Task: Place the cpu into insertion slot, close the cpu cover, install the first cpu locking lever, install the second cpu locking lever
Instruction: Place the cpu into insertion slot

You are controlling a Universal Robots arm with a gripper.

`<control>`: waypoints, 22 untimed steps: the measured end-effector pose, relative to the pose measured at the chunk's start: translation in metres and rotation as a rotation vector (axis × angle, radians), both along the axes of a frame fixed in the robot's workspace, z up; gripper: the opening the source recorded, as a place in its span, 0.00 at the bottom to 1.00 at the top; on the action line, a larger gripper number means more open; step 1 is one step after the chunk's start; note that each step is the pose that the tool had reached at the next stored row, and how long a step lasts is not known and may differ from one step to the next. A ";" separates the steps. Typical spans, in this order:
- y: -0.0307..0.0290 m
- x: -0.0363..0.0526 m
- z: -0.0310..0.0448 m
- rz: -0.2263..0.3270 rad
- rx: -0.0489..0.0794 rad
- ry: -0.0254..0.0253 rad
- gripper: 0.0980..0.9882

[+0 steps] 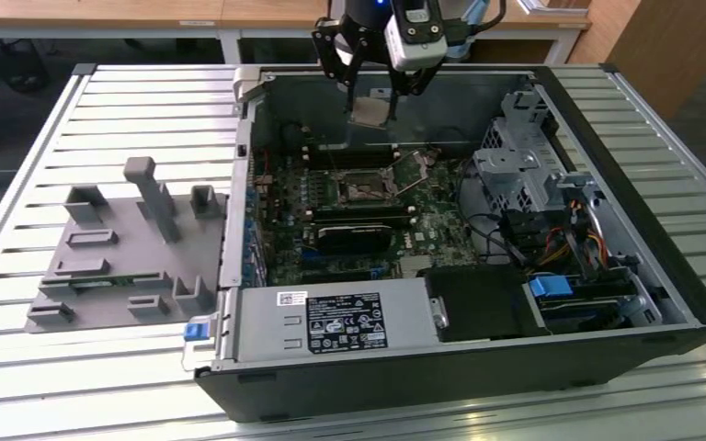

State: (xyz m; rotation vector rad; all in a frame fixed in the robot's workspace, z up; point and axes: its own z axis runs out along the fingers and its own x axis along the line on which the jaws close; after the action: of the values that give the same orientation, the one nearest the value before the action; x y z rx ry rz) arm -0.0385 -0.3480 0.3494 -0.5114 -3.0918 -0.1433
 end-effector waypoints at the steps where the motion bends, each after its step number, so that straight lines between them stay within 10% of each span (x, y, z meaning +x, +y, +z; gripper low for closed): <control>1: 0.0000 0.0000 -0.0004 0.000 0.000 0.0000 0.48; 22: 0.0000 0.0000 -0.0090 -0.001 0.000 0.0000 0.48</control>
State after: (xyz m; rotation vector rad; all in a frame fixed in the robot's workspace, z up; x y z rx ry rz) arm -0.0385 -0.3480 0.3404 -0.5123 -3.0917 -0.1433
